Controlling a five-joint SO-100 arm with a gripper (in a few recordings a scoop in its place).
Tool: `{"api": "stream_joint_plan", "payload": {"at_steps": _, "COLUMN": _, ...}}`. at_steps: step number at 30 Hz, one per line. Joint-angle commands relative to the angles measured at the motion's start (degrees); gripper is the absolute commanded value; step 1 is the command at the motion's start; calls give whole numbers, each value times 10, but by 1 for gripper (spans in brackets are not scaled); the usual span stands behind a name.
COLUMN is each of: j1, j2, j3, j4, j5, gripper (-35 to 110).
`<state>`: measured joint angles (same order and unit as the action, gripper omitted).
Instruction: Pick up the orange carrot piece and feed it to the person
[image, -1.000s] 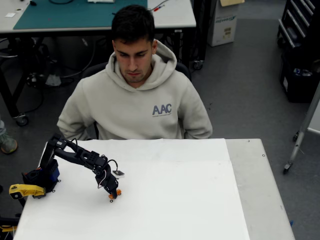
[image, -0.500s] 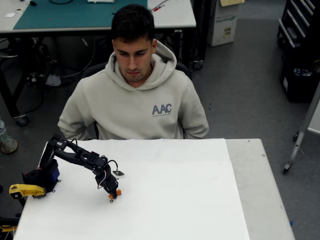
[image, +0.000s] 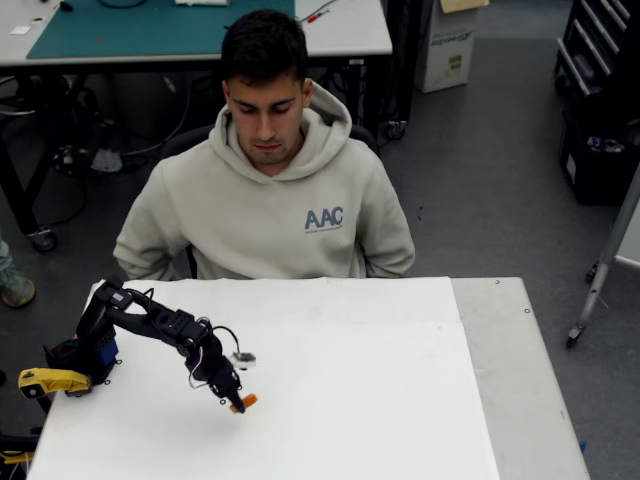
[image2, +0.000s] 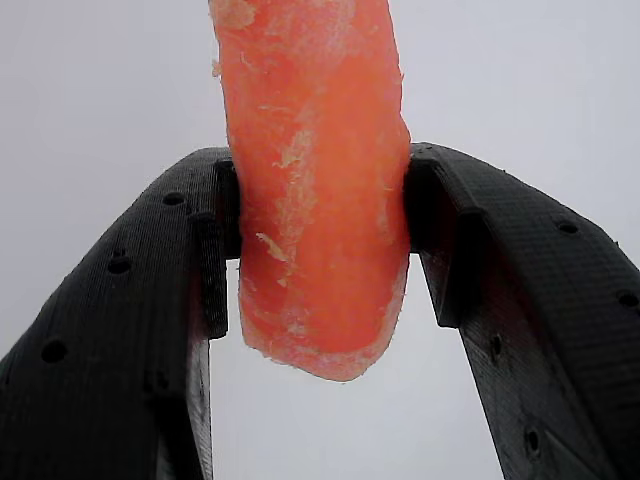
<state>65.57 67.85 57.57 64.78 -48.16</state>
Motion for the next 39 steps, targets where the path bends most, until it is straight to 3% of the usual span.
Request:
{"api": "stream_joint_plan", "payload": {"at_steps": 1, "j1": -20, "j2": 26, "j3": -123, "j4": 4, "j5": 0, "gripper": -3}}
{"api": "stream_joint_plan", "payload": {"at_steps": 21, "j1": -274, "j2": 16, "j3": -475, "j4": 4, "j5": -8, "gripper": -2}}
{"api": "stream_joint_plan", "payload": {"at_steps": 39, "j1": -449, "j2": -86, "j3": -542, "j4": -26, "j5": -11, "gripper": -2}}
